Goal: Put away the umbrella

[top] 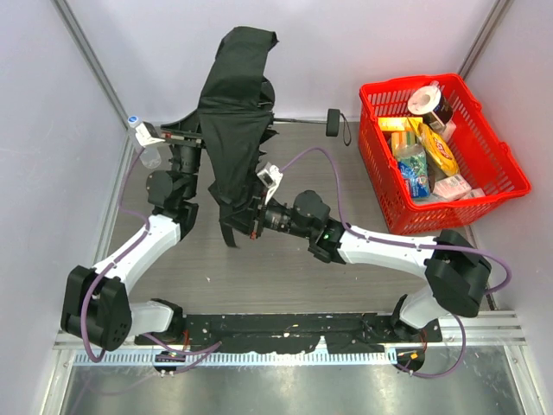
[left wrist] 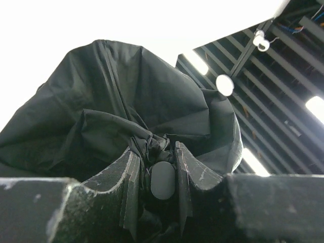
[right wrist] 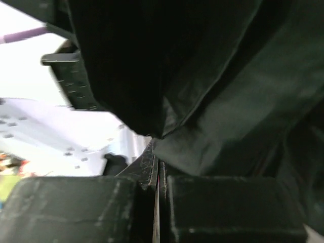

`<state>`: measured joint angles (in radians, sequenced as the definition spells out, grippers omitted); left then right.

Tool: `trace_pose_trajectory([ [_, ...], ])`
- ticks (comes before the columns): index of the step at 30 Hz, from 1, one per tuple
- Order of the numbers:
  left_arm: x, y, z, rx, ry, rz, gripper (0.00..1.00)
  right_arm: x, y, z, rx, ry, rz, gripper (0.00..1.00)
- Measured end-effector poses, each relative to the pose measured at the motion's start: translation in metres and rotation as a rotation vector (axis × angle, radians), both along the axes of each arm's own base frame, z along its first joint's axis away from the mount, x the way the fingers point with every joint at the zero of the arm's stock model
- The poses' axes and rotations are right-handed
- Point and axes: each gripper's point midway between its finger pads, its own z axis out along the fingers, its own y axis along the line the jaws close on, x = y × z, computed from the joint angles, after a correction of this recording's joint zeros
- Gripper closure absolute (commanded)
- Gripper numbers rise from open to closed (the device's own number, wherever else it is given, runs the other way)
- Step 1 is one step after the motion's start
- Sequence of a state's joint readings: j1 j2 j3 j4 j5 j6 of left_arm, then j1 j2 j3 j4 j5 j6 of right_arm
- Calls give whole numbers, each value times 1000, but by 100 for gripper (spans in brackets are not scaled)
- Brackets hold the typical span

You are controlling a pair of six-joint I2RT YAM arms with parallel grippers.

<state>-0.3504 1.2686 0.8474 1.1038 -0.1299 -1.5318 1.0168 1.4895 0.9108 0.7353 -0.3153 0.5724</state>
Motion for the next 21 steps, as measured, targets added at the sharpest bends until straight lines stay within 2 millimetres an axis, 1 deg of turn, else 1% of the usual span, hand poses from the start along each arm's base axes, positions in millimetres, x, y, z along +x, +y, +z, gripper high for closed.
trace_pose_trajectory([
  [2, 0, -2, -3, -32, 22, -37, 100, 16, 4, -10, -64, -58, -67, 99],
  [4, 2, -5, -8, -57, 63, -78, 100, 35, 2, -17, -129, -123, -161, 99],
  [6, 2, -8, -15, -58, 121, -114, 100, 59, -9, -26, -200, -193, -288, 93],
  [8, 0, -13, -27, -32, 203, -144, 100, 80, -22, -36, -276, -251, -385, 91],
  [11, -9, -16, -46, 47, 319, -154, 100, 97, -37, -46, -345, -285, -452, 86],
  [13, -15, -15, -53, 93, 358, -141, 100, 98, -45, -61, -403, -284, -451, 81],
  [14, -17, -14, -56, 113, 367, -134, 100, 95, -49, -70, -438, -274, -434, 76],
  [15, -18, -13, -59, 127, 376, -128, 100, 90, -52, -79, -467, -263, -416, 75],
  [17, -19, -12, -68, 150, 391, -129, 100, 78, -58, -91, -507, -237, -371, 69],
  [18, -18, -13, -75, 160, 403, -136, 100, 70, -63, -95, -527, -223, -343, 64],
  [19, -16, -14, -83, 169, 416, -143, 100, 62, -67, -99, -544, -213, -319, 62],
  [21, -13, -18, -101, 196, 439, -167, 100, 44, -78, -99, -563, -197, -266, 57],
])
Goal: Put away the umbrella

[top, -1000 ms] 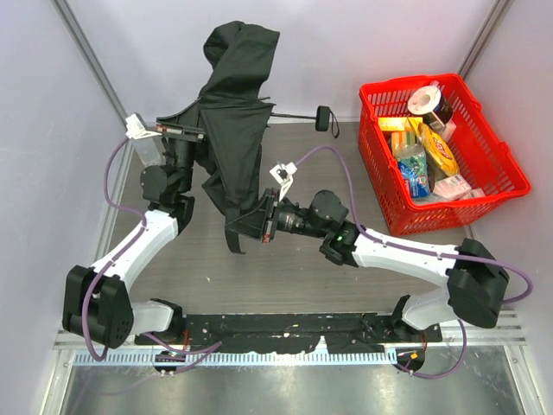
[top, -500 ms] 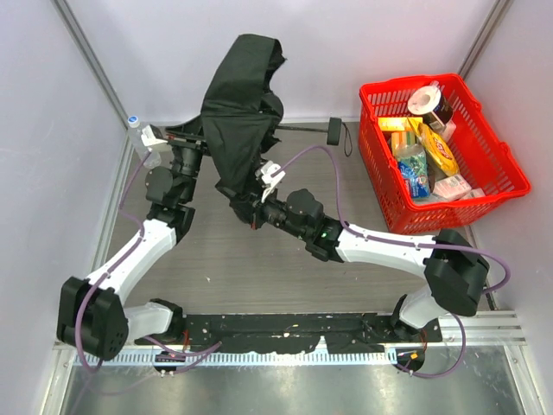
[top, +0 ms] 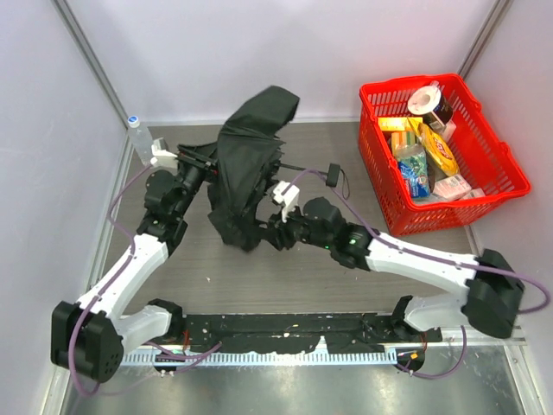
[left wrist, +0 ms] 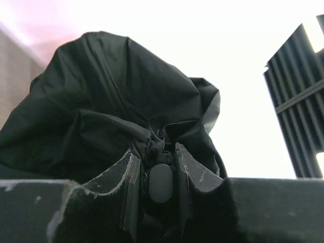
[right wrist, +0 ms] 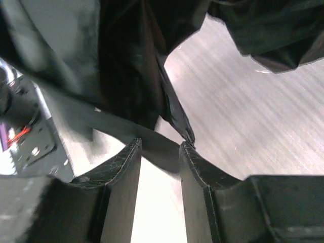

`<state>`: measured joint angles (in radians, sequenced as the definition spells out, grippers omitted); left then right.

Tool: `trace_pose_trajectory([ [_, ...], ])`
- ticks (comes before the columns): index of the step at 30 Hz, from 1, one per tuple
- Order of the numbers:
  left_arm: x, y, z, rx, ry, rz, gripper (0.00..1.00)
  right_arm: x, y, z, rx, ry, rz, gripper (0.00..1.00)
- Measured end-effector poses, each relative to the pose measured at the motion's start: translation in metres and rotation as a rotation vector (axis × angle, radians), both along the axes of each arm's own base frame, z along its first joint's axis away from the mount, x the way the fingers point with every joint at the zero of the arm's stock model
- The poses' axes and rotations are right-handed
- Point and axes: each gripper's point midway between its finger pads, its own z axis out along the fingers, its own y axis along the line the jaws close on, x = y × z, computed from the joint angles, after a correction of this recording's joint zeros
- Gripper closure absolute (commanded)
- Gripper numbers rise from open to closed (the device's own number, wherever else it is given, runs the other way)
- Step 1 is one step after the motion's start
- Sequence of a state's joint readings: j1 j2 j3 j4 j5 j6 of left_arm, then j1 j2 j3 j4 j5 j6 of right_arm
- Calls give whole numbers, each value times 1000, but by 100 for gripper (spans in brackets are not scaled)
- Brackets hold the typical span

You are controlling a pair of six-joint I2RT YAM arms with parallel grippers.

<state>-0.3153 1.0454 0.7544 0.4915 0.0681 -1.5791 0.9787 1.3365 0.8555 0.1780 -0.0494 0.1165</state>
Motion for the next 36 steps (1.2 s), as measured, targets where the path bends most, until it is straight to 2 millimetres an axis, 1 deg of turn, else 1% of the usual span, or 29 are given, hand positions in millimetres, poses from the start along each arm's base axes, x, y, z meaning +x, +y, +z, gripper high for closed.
trace_pose_trajectory([
  [3, 6, -14, -24, 67, 27, -67, 100, -30, -24, 9, -25, 43, 63, 51],
  [6, 8, -18, -36, 137, 23, -107, 100, -53, -50, 12, -76, 84, 89, 50],
  [7, 7, -19, -38, 163, 12, -116, 100, -62, -62, 12, -112, 108, 91, 49],
  [9, 4, -22, -34, 207, -20, -134, 100, -72, -76, 16, -163, 146, 93, 47],
  [10, 2, -23, -29, 228, -43, -144, 100, -74, -81, 21, -183, 159, 89, 46],
  [12, -4, -25, -15, 266, -102, -156, 100, -75, -89, 42, -196, 158, 70, 43],
  [14, -12, -26, 0, 295, -166, -165, 100, -71, -94, 69, -185, 132, 39, 42],
  [16, -20, -27, 14, 328, -229, -173, 100, -62, -98, 103, -158, 89, -13, 42],
  [17, -26, -28, 21, 349, -267, -179, 100, -55, -100, 120, -144, 71, -41, 42],
  [18, -30, -28, 27, 375, -301, -181, 100, -43, -100, 142, -120, 52, -71, 43],
  [19, -33, -28, 30, 404, -327, -180, 100, -32, -100, 157, -101, 39, -98, 43],
  [20, -36, -28, 30, 447, -354, -179, 100, -18, -99, 176, -75, 26, -124, 43],
  [21, -36, -27, 28, 490, -368, -170, 100, -5, -99, 191, -55, 15, -149, 43],
  [23, -32, -21, 20, 557, -360, -145, 100, 16, -96, 219, -13, -6, -174, 43],
  [24, -28, -17, 15, 591, -347, -128, 100, 21, -95, 228, 2, -14, -175, 43],
  [25, -25, -13, 9, 612, -324, -111, 100, 23, -95, 232, 10, -15, -172, 43],
  [27, -20, -4, 1, 629, -269, -64, 100, 18, -91, 229, 30, 1, -133, 43],
  [28, -19, 0, 1, 620, -255, -35, 100, 13, -86, 222, 50, 8, -98, 44],
  [30, -18, 6, 5, 579, -250, 6, 100, -6, -79, 189, 94, 56, -23, 46],
  [31, -16, 7, 7, 557, -250, 17, 100, -14, -76, 166, 111, 97, 1, 53],
  [32, -13, 7, 9, 545, -246, 21, 100, -21, -73, 139, 131, 133, 18, 53],
  [33, -9, 6, 10, 536, -236, 19, 100, -24, -70, 112, 147, 169, 18, 54],
  [34, -3, 5, 9, 535, -221, 19, 100, -24, -67, 90, 170, 194, 16, 54],
  [36, 6, 6, 4, 544, -183, 25, 100, -20, -59, 34, 191, 250, 5, 53],
])
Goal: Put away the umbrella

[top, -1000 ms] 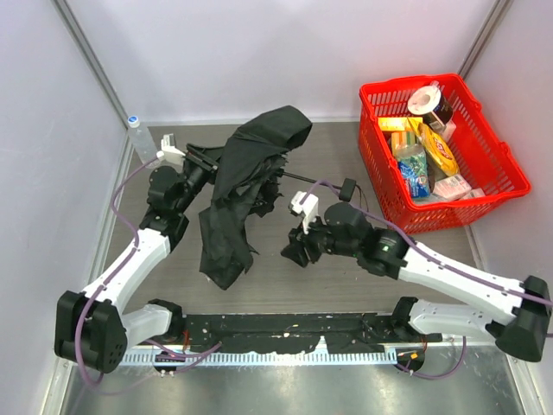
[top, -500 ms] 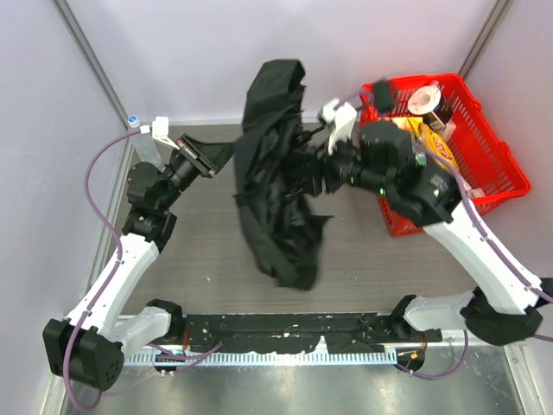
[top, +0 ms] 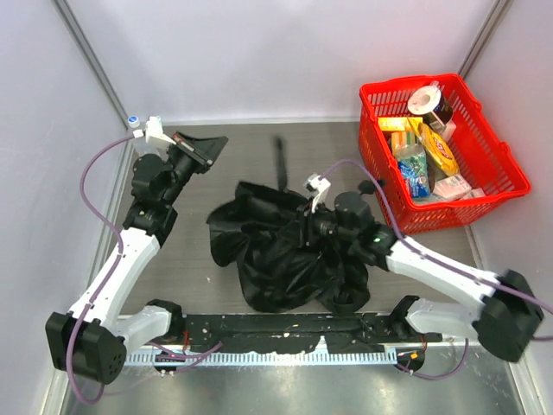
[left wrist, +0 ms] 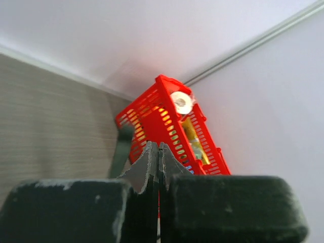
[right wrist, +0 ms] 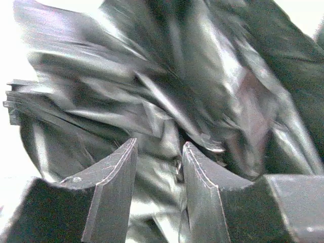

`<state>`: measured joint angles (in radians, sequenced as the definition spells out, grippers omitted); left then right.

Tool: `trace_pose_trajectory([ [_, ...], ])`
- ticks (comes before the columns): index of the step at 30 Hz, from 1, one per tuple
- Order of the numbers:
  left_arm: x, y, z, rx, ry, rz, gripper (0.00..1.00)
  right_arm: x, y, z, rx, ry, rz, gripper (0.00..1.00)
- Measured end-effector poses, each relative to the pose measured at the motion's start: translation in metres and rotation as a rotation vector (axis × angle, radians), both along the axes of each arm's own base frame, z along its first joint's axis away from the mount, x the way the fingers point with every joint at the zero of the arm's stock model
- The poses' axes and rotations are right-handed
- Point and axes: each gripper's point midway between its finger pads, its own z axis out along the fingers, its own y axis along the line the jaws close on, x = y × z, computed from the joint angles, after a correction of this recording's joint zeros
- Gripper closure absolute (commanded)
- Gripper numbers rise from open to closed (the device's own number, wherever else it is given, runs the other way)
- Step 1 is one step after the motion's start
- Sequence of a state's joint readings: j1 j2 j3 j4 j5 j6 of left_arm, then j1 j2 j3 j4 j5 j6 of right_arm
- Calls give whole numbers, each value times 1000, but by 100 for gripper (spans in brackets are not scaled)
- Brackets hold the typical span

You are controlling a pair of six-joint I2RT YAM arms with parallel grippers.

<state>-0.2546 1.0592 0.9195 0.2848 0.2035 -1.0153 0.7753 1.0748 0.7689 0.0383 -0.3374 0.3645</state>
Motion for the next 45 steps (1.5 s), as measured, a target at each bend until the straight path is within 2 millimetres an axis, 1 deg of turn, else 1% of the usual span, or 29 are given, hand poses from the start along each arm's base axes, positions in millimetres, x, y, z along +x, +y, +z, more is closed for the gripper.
trace_pose_trajectory([
  [1, 2, 2, -6, 7, 21, 12, 95, 4, 4, -28, -18, 27, -6, 46],
  [2, 3, 5, -12, 20, 44, 28, 84, 9, 8, -49, -38, 46, -12, 42],
  [3, 2, 7, -17, 40, 61, 41, 64, 15, 12, -61, -52, 54, -19, 28],
  [4, 2, 11, -24, 69, 95, 57, 51, 23, 17, -67, -55, 49, -27, 24],
  [5, 1, 14, -29, 102, 120, 69, 43, 30, 22, -68, -55, 44, -33, 23],
  [6, -1, 17, -32, 135, 138, 76, 37, 37, 28, -62, -44, 32, -41, 22],
  [7, -3, 18, -33, 166, 148, 75, 33, 43, 33, -52, -36, 24, -46, 21],
  [8, -6, 20, -32, 201, 154, 74, 31, 49, 38, -38, -23, 11, -50, 21],
  [9, -9, 21, -31, 234, 156, 71, 30, 54, 42, -21, -9, 3, -56, 21],
  [10, -12, 22, -30, 264, 153, 66, 31, 58, 46, 0, 17, -12, -59, 21],
  [12, -21, 23, -29, 315, 148, 51, 30, 61, 52, 38, 67, -38, -51, 21],
  [14, -28, 21, -33, 346, 150, 19, 32, 55, 52, 60, 93, -49, -32, 21],
  [16, -35, 15, -40, 366, 160, -32, 32, 44, 43, 64, 55, -22, -17, 21],
  [17, -37, 13, -43, 369, 165, -50, 32, 42, 39, 65, 19, -10, -24, 20],
  [19, -41, 7, -56, 369, 185, -95, 32, 49, 23, 70, -104, -15, -90, 18],
  [20, -42, 5, -62, 369, 197, -110, 32, 56, 14, 75, -172, -47, -126, 18],
  [22, -47, 1, -79, 362, 233, -148, 32, 73, -15, 81, -350, -149, -208, 17],
  [23, -48, -1, -85, 356, 247, -162, 31, 82, -32, 79, -442, -189, -250, 17],
  [24, -50, -4, -91, 344, 262, -176, 31, 92, -52, 72, -555, -224, -291, 17],
  [26, -54, -9, -100, 335, 284, -195, 30, 108, -89, 50, -754, -233, -337, 18],
  [27, -56, -12, -102, 332, 292, -203, 30, 118, -111, 33, -867, -212, -351, 18],
  [29, -65, -28, -102, 332, 288, -251, 30, 132, -135, 5, -1018, -170, -327, 15],
  [31, -79, -47, -101, 337, 278, -320, 30, 139, -156, -22, -1153, -131, -261, 12],
  [33, -93, -62, -101, 340, 273, -381, 30, 132, -169, -38, -1243, -122, -158, 11],
  [36, -114, -73, -96, 349, 253, -443, 30, 113, -184, -44, -1292, -142, 13, 11],
  [38, -127, -76, -90, 356, 228, -469, 30, 104, -189, -39, -1278, -186, 100, 14],
  [41, -147, -78, -79, 351, 178, -502, 28, 96, -191, -28, -1260, -259, 187, 19],
  [43, -156, -77, -75, 346, 153, -515, 27, 93, -191, -32, -1279, -275, 251, 19],
  [45, -162, -75, -74, 347, 144, -520, 27, 90, -193, -46, -1305, -269, 318, 19],
])
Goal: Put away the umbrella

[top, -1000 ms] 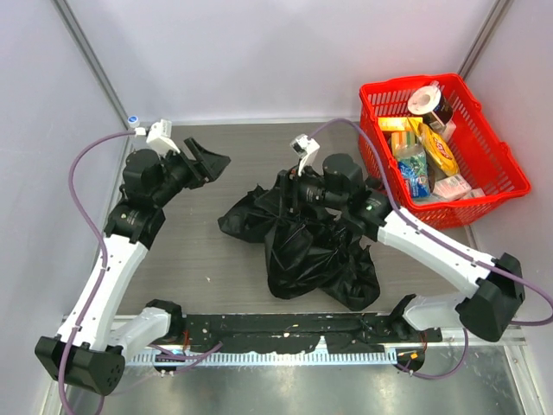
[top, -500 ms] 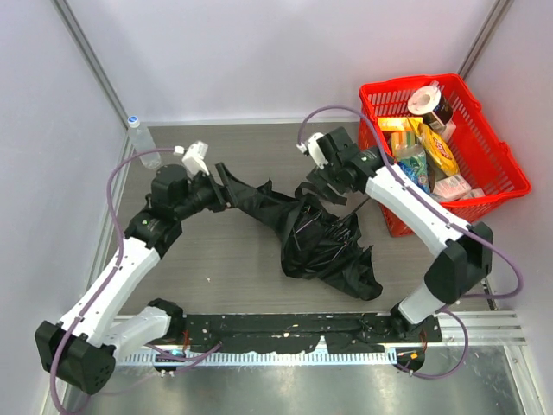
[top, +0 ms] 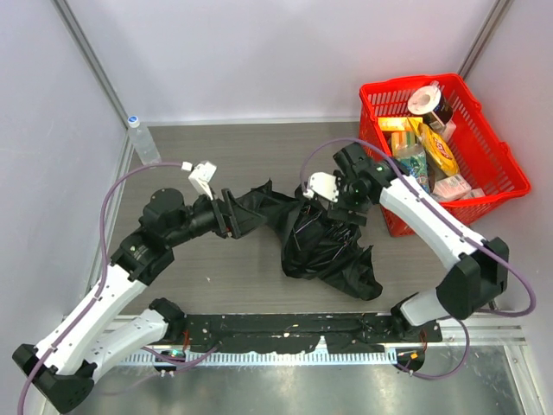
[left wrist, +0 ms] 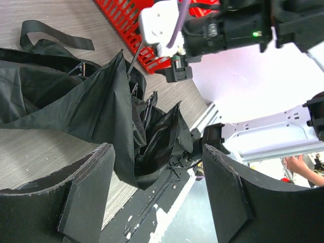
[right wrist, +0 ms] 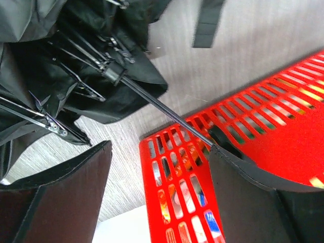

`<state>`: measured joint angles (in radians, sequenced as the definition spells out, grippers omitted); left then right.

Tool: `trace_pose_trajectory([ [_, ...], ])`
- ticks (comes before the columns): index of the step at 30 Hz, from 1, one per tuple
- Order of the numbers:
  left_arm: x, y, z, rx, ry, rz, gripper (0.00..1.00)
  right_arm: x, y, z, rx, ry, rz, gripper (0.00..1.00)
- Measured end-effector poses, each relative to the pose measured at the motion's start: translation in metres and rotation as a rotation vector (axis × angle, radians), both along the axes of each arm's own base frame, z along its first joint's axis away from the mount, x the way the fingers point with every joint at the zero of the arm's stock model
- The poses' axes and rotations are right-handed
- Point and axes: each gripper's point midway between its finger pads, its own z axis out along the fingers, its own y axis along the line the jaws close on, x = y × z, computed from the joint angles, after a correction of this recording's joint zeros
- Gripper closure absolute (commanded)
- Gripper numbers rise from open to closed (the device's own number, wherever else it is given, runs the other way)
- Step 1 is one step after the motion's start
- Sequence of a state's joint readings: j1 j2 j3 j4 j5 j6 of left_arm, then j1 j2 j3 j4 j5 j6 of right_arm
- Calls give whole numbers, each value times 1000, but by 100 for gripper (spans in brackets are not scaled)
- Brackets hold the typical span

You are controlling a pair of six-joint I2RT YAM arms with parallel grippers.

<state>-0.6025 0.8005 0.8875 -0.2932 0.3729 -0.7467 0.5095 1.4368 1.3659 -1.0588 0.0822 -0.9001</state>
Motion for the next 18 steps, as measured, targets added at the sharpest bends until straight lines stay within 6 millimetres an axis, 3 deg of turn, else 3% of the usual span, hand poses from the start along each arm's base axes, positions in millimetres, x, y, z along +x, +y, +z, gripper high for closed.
trace_pose_trajectory([
  [8, -7, 6, -5, 40, -17, 2, 27, 3, -15, -67, -136, 158, 105, 27],
  [10, -8, 7, -5, 46, -24, 4, 27, 2, -18, -80, -158, 180, 127, 42],
  [11, -8, 8, -5, 47, -27, 5, 27, 4, -19, -85, -165, 182, 139, 71],
  [12, -8, 8, -5, 48, -28, 6, 27, 6, -19, -90, -173, 181, 151, 79],
  [14, -8, 10, -6, 57, -30, 12, 28, 11, -20, -96, -185, 172, 166, 86],
  [15, -8, 11, -8, 66, -31, 17, 28, 12, -20, -99, -193, 168, 180, 99],
  [18, -7, 16, -9, 95, -32, 36, 28, 16, -16, -100, -186, 133, 191, 99],
])
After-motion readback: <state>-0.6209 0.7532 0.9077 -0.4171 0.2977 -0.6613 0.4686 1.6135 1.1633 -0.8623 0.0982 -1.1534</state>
